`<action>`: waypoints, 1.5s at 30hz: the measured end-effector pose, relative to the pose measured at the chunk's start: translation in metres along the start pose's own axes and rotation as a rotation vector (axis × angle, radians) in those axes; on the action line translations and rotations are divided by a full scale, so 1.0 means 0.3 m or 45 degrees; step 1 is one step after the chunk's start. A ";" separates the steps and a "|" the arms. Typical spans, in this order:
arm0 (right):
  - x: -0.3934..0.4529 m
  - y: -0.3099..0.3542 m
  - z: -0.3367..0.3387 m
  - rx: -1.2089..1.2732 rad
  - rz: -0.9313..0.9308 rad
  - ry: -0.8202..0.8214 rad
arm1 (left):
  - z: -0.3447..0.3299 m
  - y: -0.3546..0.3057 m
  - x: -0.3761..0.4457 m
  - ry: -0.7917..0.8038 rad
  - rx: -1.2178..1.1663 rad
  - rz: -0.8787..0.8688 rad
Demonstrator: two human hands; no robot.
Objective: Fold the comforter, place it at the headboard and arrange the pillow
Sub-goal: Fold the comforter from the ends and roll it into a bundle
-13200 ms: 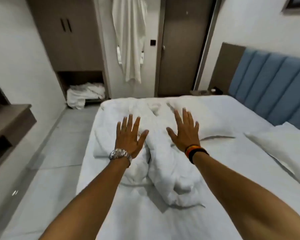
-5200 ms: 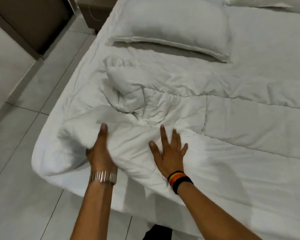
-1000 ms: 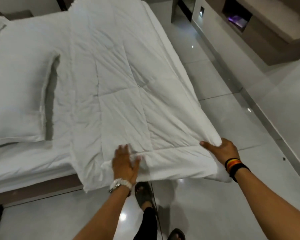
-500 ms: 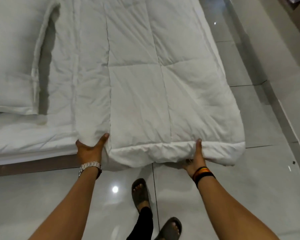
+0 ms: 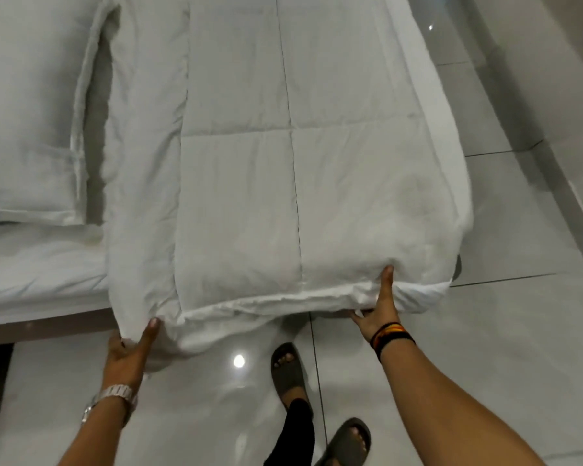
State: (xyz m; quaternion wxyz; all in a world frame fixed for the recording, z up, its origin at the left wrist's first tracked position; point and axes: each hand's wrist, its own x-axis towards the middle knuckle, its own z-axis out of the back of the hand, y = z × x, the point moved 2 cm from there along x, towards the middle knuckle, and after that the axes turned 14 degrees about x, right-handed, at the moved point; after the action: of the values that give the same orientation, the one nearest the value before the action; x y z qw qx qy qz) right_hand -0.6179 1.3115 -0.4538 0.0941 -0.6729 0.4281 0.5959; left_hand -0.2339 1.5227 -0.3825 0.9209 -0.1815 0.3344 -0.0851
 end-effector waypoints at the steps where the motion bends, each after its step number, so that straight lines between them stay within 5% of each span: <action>1: 0.006 0.009 0.002 -0.001 0.007 -0.004 | -0.046 0.044 -0.009 -0.024 -0.087 0.058; 4: 0.070 0.015 0.048 0.033 0.030 -0.020 | -0.250 0.175 -0.011 -0.020 -0.575 0.376; 7: 0.153 -0.013 0.068 0.140 0.023 0.063 | -0.495 0.198 -0.010 0.225 -1.168 0.556; 10: 0.241 -0.036 0.053 0.275 0.053 0.135 | -0.685 0.098 -0.004 0.371 -1.483 0.470; 14: 0.313 -0.048 0.004 0.370 0.062 0.226 | -0.767 -0.111 0.035 0.475 -1.739 0.044; 21: 0.225 -0.031 0.057 0.323 0.051 0.364 | -0.692 -0.189 -0.014 0.271 -1.701 0.001; 26: -0.028 -0.023 0.203 0.216 0.082 0.105 | -0.487 -0.063 -0.185 0.290 -1.669 0.138; 30: -0.396 0.142 0.111 0.219 0.248 -0.042 | -0.230 -0.149 -0.422 0.297 -1.567 0.123; 38: -0.785 0.501 -0.382 0.246 0.686 -0.005 | 0.199 -0.649 -0.440 -0.048 -1.631 -0.062; 42: -0.759 0.675 -0.746 0.115 0.654 0.040 | 0.305 -0.986 -0.274 0.103 -1.682 -0.280; 45: -0.665 0.780 -1.082 0.025 0.531 0.443 | 0.375 -1.271 -0.127 0.357 -1.601 -0.537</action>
State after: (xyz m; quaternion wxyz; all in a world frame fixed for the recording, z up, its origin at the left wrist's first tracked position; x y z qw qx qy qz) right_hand -0.5295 1.0531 -0.0996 -0.0991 -0.6614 0.5730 0.4736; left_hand -0.2037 1.2140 -0.1312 0.5518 -0.7311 0.3941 -0.0749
